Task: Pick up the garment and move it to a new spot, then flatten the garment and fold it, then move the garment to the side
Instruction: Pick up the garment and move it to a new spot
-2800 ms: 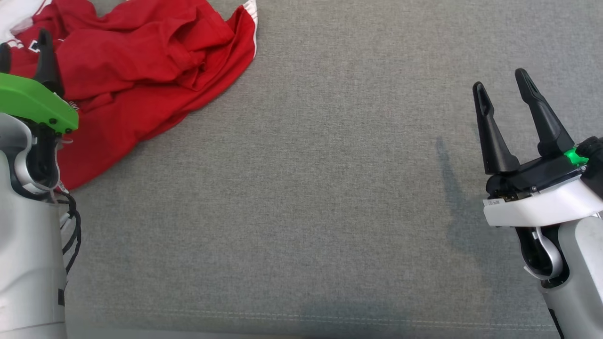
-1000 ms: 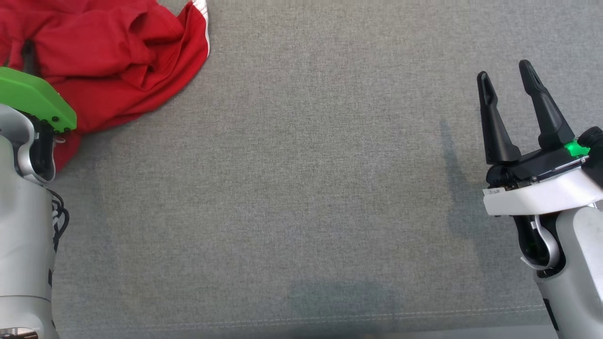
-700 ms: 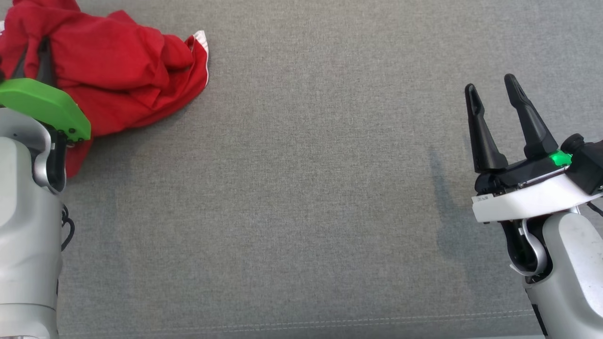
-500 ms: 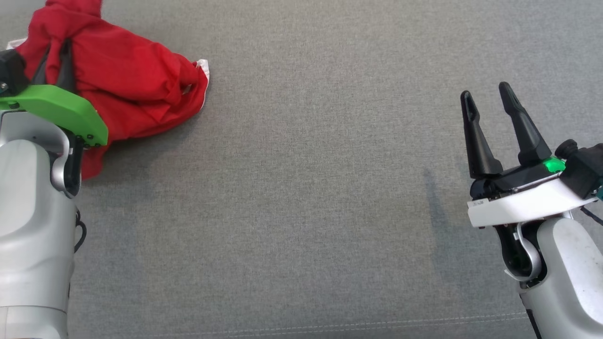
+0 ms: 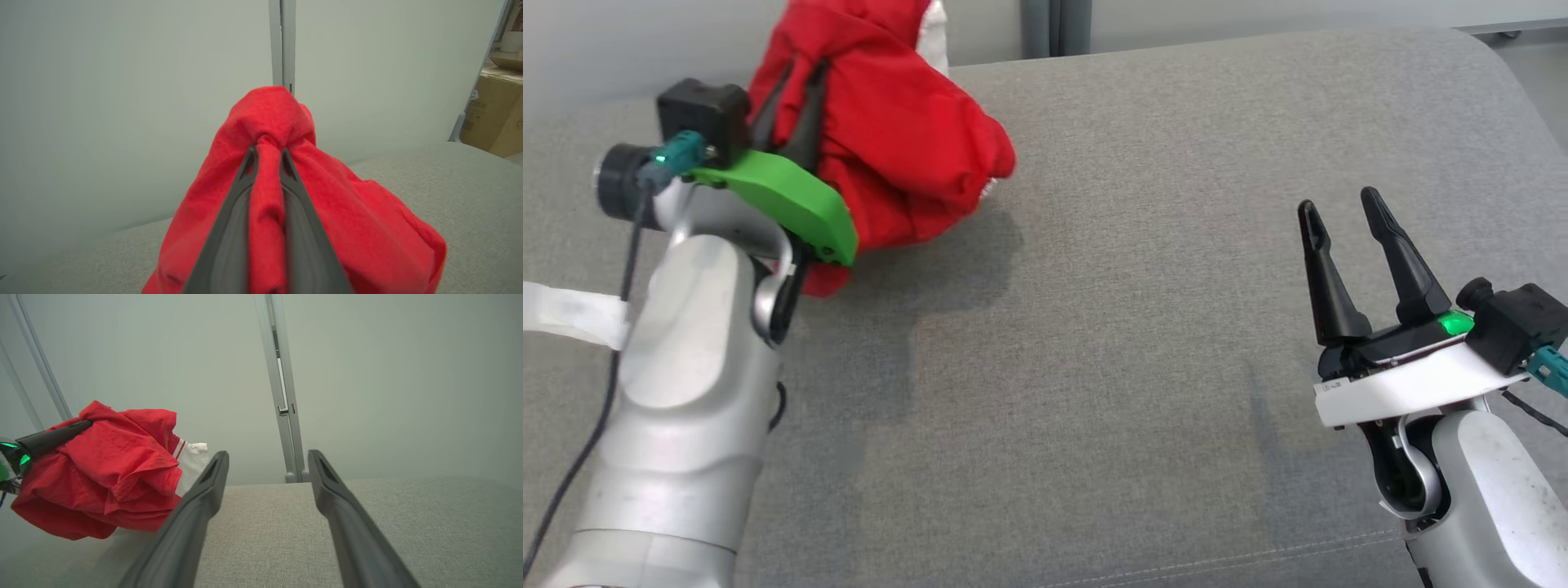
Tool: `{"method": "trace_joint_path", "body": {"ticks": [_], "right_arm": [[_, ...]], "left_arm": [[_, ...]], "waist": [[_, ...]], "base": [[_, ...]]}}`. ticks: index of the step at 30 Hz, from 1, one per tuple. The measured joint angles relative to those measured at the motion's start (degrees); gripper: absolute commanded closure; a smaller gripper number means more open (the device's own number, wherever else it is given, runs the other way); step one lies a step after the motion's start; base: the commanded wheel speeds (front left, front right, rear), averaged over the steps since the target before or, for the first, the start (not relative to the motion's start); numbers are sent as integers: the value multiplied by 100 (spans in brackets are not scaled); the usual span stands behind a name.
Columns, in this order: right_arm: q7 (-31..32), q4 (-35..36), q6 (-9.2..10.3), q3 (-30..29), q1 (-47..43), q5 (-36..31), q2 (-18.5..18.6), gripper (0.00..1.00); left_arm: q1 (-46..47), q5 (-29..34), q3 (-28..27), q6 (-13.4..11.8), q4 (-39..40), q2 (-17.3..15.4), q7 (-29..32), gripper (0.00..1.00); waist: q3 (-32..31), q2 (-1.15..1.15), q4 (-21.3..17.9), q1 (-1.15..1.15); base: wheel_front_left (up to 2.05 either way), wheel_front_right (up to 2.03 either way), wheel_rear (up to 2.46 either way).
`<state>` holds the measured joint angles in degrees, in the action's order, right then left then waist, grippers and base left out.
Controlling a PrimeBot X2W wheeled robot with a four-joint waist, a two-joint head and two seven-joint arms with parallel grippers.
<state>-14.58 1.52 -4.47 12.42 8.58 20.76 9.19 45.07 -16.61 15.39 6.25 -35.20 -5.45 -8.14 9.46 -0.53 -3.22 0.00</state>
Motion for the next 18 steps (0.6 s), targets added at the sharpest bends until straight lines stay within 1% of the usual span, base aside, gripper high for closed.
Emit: {"method": "trace_joint_path", "body": {"ticks": [3, 5, 12, 18], "right_arm": [[0, -3, -1, -4, -51, 0, -9, 0], [0, -2, -8, -5, -79, 0, -13, 0], [0, 1, -32, -11, -91, 0, -18, 0], [0, -1, -51, -32, -119, 0, -22, 0]], "left_arm": [[-154, 18, 247, 37, 100, 234, 13, 100], [-265, 31, 436, 62, 127, 320, 34, 100], [-681, 23, 893, 81, 234, 343, 86, 100], [-1291, -53, 1355, 82, 137, 412, 108, 100]], "waist": [[-70, 0, -143, 0], [-106, 0, -241, 0], [-164, 0, -576, 0], [-167, 0, -821, 0]], "base": [[0, 0, 0], [0, 0, 0], [0, 0, 0], [0, 0, 0]]}}
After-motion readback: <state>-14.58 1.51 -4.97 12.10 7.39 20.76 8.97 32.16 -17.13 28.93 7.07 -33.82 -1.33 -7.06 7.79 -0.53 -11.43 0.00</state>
